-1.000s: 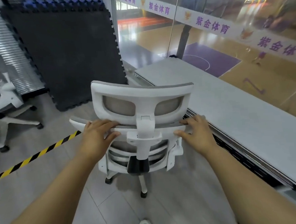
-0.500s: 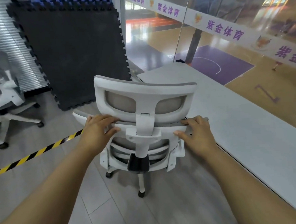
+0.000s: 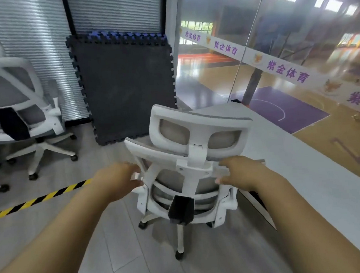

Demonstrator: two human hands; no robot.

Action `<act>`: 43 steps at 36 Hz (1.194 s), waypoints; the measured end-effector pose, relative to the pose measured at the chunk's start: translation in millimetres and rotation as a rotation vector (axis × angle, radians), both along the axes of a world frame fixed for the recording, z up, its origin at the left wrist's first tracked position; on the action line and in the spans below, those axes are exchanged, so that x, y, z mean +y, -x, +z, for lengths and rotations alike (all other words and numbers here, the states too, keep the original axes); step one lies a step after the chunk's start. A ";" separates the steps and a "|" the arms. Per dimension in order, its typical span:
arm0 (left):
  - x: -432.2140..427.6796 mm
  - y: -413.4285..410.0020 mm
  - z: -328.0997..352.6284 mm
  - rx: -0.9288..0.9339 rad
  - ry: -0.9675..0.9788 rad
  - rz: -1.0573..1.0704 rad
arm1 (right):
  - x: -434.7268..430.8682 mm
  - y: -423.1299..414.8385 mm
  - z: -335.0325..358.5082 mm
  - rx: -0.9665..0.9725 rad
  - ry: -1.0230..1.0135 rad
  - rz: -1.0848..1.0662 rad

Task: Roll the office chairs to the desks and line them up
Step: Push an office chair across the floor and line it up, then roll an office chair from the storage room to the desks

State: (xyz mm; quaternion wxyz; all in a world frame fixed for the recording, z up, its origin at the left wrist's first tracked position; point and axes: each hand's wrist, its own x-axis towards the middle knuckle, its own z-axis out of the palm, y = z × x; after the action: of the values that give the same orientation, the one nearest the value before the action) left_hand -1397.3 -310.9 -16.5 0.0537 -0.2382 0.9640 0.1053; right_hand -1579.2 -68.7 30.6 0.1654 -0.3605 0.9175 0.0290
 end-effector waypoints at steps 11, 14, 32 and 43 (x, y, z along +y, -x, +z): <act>-13.3 -226.4 -1.4 -0.099 -0.053 0.352 | -75.1 -169.3 6.5 -0.034 -0.057 0.379; -9.8 -299.9 -2.7 -0.107 -0.076 0.484 | -101.8 -223.1 -0.1 -0.063 -0.106 0.497; 33.9 -645.7 9.6 -0.165 -0.096 1.231 | -284.1 -538.4 -16.2 -0.055 -0.156 1.238; 22.7 -768.6 14.9 -0.129 -0.126 1.610 | -397.1 -706.8 -10.9 -0.017 -0.157 1.589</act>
State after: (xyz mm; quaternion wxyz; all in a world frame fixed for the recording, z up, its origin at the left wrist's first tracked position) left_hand -628.7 -288.1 -1.6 0.0301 -0.8611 0.4844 0.1517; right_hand -872.4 -465.8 19.7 0.1270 -0.8941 0.3800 0.2001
